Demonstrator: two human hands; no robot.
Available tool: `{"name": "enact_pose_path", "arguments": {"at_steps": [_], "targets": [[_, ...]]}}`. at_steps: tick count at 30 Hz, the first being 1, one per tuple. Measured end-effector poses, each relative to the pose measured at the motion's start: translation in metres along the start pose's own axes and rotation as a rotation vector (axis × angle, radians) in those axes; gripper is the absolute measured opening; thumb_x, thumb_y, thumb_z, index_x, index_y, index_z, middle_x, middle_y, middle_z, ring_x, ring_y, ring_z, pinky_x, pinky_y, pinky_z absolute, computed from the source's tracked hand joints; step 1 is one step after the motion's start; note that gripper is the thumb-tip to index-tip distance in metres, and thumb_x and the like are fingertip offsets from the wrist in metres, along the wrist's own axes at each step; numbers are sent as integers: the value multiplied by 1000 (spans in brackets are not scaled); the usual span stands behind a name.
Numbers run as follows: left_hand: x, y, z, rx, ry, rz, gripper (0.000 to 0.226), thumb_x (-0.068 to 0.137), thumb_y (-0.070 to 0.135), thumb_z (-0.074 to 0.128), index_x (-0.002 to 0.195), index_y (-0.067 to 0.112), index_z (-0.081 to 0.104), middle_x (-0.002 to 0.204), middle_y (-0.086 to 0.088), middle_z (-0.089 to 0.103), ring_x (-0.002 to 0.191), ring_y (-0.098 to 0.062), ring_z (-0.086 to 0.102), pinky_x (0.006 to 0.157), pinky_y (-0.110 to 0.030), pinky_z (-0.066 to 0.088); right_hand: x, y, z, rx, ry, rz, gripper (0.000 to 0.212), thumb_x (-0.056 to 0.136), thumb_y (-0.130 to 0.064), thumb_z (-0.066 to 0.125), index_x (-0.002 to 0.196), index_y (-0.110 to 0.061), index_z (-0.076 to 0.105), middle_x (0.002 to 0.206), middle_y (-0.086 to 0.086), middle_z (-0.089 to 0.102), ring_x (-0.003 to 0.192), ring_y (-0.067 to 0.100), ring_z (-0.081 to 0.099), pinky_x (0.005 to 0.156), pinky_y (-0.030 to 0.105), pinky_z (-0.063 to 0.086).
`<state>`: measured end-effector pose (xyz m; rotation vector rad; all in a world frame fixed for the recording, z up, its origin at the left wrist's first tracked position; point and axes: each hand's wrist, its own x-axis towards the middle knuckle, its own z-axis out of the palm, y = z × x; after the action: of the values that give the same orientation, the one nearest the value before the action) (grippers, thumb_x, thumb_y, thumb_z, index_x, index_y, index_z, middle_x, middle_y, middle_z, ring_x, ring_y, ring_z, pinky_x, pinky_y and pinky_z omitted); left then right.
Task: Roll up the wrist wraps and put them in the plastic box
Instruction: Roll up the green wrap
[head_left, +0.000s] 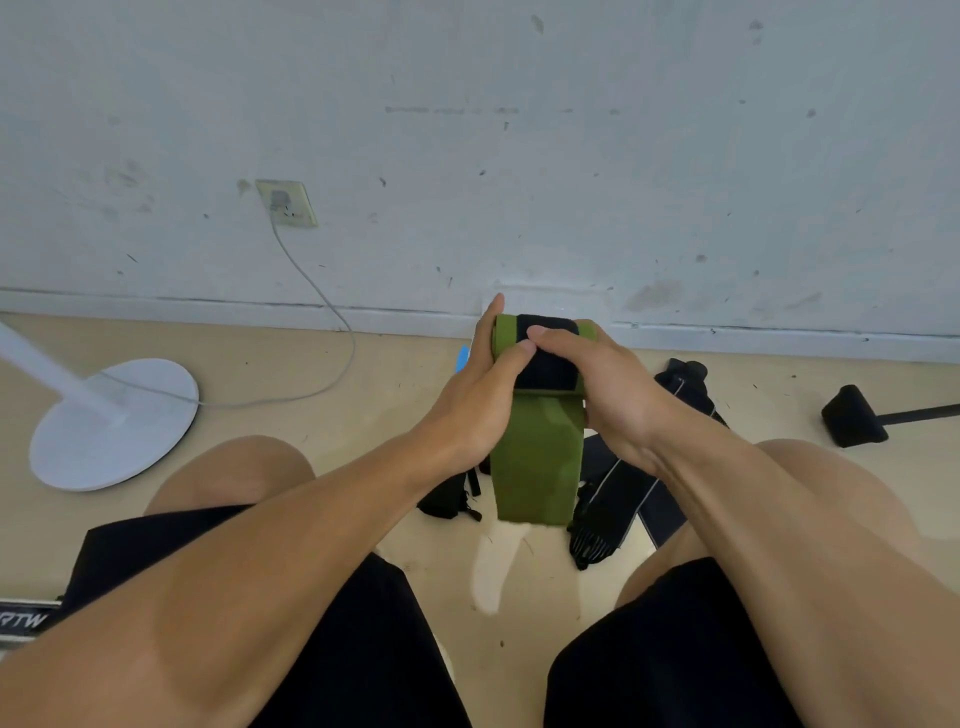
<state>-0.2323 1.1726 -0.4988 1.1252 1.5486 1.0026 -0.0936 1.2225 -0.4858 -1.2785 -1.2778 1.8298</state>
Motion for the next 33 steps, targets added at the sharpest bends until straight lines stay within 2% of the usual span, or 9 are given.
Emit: {"name": "enact_pose_path", "arguments": {"at_steps": [2, 5, 8, 11, 15, 20, 24, 30, 33], "targets": [[3, 0, -2, -20, -3, 33, 47, 111, 44, 36, 156, 49, 24, 116, 31, 55, 97, 11, 58, 76, -7, 47, 2, 1, 0, 55, 11, -24, 38, 96, -36, 70, 125, -14, 60, 114, 10, 77, 103, 24, 76, 98, 50, 59], [6, 0, -4, -119, 0, 29, 33, 111, 41, 44, 143, 36, 44, 124, 12, 69, 115, -10, 68, 99, -31, 55, 3, -3, -3, 69, -29, -91, 36, 99, -30, 69, 129, -14, 57, 118, 10, 74, 109, 25, 74, 97, 47, 59], [8, 5, -3, -339, -9, -38, 43, 106, 50, 48, 142, 27, 50, 131, -4, 71, 118, -20, 71, 103, -51, 56, 1, -6, -8, -38, -81, -231, 39, 97, -15, 71, 132, -17, 53, 112, 8, 69, 102, 19, 72, 90, 37, 62], [8, 12, -4, -433, 3, -104, 53, 105, 55, 49, 141, 18, 55, 130, -12, 72, 116, -27, 72, 100, -55, 58, -1, -2, -11, -140, -101, -320, 47, 91, -3, 76, 130, -21, 55, 108, 8, 67, 95, 18, 69, 86, 37, 63], [7, 16, -3, -527, 22, -146, 41, 107, 37, 53, 137, 10, 58, 126, -16, 73, 115, -32, 72, 94, -50, 61, -1, -1, -13, -207, -64, -374, 51, 85, 2, 81, 125, -21, 61, 113, 8, 68, 92, 15, 69, 80, 32, 63], [10, 17, -3, -579, 27, -105, 33, 105, 17, 57, 136, 7, 60, 128, -19, 71, 119, -33, 70, 103, -52, 56, 0, -6, -13, -31, -59, -273, 34, 96, -32, 72, 128, -30, 64, 118, 3, 74, 106, 15, 73, 93, 35, 60], [11, 17, -4, -460, 4, -31, 34, 103, 9, 59, 136, 17, 61, 118, -6, 72, 103, -17, 73, 98, -44, 59, 5, -3, -12, -81, -26, -138, 45, 95, -67, 56, 128, -37, 60, 120, -4, 74, 111, 12, 72, 101, 41, 57], [11, 12, -5, -246, -51, -4, 56, 74, 27, 68, 129, 34, 63, 125, -3, 71, 121, -20, 66, 111, -50, 50, 7, 2, -10, -9, -41, -19, 55, 93, -62, 65, 125, -17, 68, 113, 7, 78, 105, 25, 76, 99, 51, 58], [12, 11, -1, -246, -30, -39, 60, 69, 56, 73, 126, 41, 63, 133, 4, 68, 129, -19, 62, 114, -52, 46, 6, 3, -6, 31, 2, -30, 52, 94, -54, 68, 126, -13, 65, 112, 11, 78, 101, 27, 77, 95, 52, 60]]}}
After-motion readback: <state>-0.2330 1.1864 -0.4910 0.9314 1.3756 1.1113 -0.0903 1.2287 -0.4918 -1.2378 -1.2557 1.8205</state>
